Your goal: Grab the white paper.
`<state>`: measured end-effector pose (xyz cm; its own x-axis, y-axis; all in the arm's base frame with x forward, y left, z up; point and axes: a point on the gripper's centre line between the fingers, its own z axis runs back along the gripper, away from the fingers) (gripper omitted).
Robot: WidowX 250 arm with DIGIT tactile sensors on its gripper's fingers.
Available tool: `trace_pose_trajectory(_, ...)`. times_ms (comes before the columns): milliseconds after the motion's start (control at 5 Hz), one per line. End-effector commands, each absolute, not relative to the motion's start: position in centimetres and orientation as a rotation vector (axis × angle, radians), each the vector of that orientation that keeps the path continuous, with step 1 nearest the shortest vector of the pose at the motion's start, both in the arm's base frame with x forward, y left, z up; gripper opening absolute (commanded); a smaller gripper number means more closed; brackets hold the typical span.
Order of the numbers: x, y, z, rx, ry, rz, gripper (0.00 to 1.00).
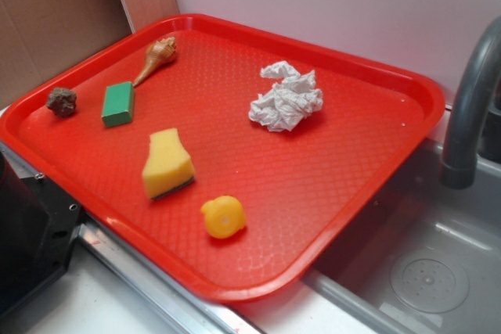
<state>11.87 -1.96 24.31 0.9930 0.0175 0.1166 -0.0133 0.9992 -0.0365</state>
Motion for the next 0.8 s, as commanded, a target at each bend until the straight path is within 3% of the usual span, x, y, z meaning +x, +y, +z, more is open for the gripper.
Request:
trace_pose_trajectory(0,11.9,-2.0,24.3,-0.036,-0.117,0.015,1.00)
trace_pose_trajectory(200,16.0,-4.2,19.4,-0.088,-0.095,0.076,1.00)
trace_pose_trajectory(400,20.0,-6.6,15.8,-0.195,-0.105,0.139,1.00)
trace_pose_trajectory(600,24.9,-8.2,11.9,-0.126,-0.124,0.222,1.00)
